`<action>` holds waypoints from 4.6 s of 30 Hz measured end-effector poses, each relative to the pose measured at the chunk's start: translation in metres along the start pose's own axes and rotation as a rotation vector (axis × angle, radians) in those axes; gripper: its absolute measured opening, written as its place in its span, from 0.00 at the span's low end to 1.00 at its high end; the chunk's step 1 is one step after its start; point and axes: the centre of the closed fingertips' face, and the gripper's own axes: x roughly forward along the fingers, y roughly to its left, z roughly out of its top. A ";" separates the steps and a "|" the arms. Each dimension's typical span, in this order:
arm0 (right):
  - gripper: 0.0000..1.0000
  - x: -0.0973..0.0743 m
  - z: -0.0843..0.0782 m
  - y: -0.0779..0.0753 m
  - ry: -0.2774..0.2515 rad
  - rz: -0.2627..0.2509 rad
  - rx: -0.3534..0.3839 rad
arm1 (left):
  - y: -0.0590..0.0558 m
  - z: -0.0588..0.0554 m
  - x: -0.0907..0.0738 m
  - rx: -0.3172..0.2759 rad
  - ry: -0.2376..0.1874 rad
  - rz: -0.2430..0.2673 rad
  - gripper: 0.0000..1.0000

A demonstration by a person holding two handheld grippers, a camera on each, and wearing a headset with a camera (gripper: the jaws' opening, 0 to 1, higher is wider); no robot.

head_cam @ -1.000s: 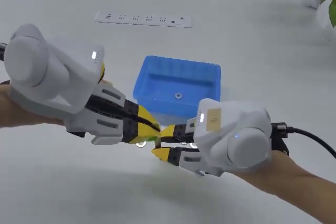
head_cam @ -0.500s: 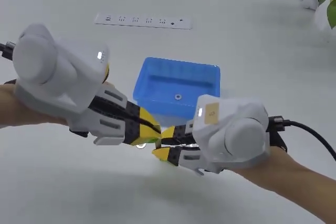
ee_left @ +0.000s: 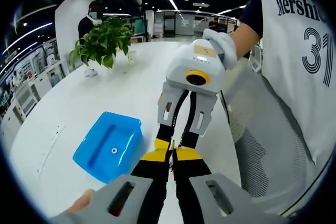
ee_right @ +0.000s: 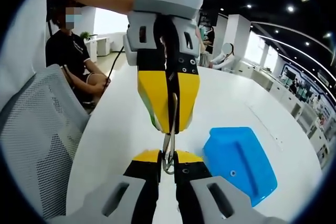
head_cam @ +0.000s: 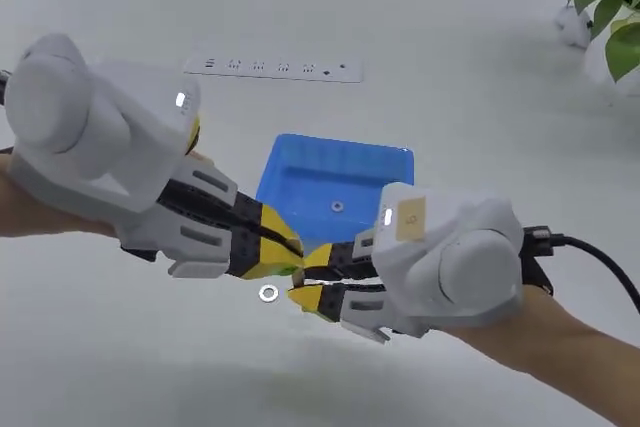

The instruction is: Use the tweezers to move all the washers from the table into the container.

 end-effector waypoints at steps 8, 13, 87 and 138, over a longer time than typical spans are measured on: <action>0.10 -0.013 0.017 -0.011 -0.008 -0.024 -0.056 | 0.005 0.021 -0.010 0.053 -0.011 0.016 0.06; 0.10 -0.021 0.024 -0.028 -0.010 -0.054 -0.073 | 0.016 0.034 -0.012 0.080 -0.021 0.032 0.06; 0.11 -0.001 0.030 -0.092 -0.033 -0.097 -0.095 | 0.080 0.033 -0.019 0.178 -0.019 0.035 0.06; 0.11 0.050 0.001 0.000 0.026 0.089 -0.069 | 0.015 -0.041 -0.018 0.020 0.019 0.012 0.06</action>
